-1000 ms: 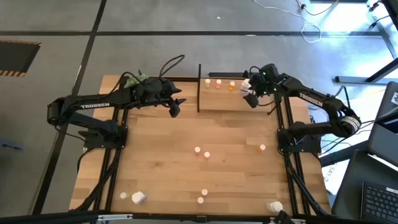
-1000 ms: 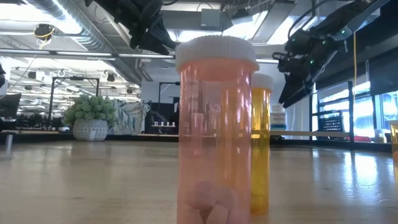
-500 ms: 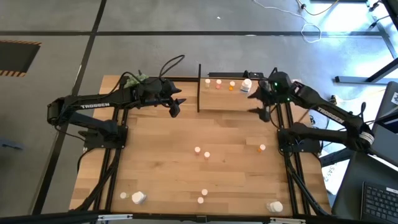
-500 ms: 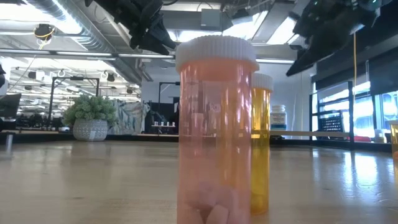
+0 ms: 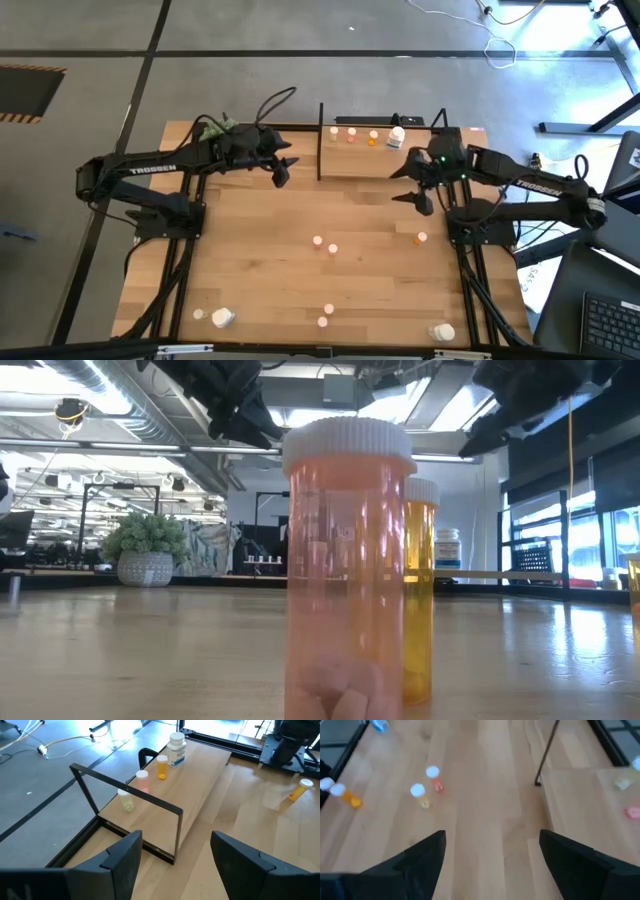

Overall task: Pick and place medicine bottles onto shelf by color
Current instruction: Put the left yellow pill bottle on the shelf aligned with the other yellow pill bottle

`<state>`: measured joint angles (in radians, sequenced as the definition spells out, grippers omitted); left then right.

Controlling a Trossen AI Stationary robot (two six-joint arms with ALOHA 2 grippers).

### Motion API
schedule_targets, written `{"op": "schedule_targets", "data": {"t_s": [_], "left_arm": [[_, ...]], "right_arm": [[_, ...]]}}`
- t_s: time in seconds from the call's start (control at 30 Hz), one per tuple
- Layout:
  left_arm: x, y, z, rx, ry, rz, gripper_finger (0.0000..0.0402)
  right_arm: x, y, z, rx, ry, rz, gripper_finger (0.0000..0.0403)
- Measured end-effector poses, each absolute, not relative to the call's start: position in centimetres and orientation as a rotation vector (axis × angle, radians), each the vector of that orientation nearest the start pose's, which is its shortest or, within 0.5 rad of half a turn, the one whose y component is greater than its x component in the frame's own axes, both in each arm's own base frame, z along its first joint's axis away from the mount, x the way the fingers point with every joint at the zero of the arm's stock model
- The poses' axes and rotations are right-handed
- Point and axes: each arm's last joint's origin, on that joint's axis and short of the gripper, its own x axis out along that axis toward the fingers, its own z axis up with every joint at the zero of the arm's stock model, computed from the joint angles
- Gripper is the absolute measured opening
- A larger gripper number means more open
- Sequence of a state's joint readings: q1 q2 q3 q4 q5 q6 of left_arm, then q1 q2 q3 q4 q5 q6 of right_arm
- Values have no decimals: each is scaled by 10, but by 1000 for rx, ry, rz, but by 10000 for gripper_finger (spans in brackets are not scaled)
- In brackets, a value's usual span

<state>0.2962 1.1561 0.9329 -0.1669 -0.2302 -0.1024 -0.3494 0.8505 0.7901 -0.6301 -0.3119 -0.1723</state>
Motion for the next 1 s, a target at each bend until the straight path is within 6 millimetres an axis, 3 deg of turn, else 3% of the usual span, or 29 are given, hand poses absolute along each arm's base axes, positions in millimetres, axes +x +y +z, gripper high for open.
{"op": "schedule_targets", "data": {"t_s": [0.2, 0.4, 0.57, 0.73, 1.0], "left_arm": [[242, 80, 313, -113, 367, 533, 230], [242, 83, 317, -40, 341, 529, 230], [239, 77, 318, -92, 348, 451, 230], [218, 65, 326, -64, 400, 316, 230], [168, 43, 334, -88, 502, 280, 230]], "right_arm": [[171, -33, 296, 53, 569, 26, 323], [180, -23, 308, -12, 599, -38, 323], [194, -20, 320, -37, 597, -46, 323], [211, -20, 322, -42, 660, -41, 323], [244, -23, 329, -77, 795, -16, 323]]}}
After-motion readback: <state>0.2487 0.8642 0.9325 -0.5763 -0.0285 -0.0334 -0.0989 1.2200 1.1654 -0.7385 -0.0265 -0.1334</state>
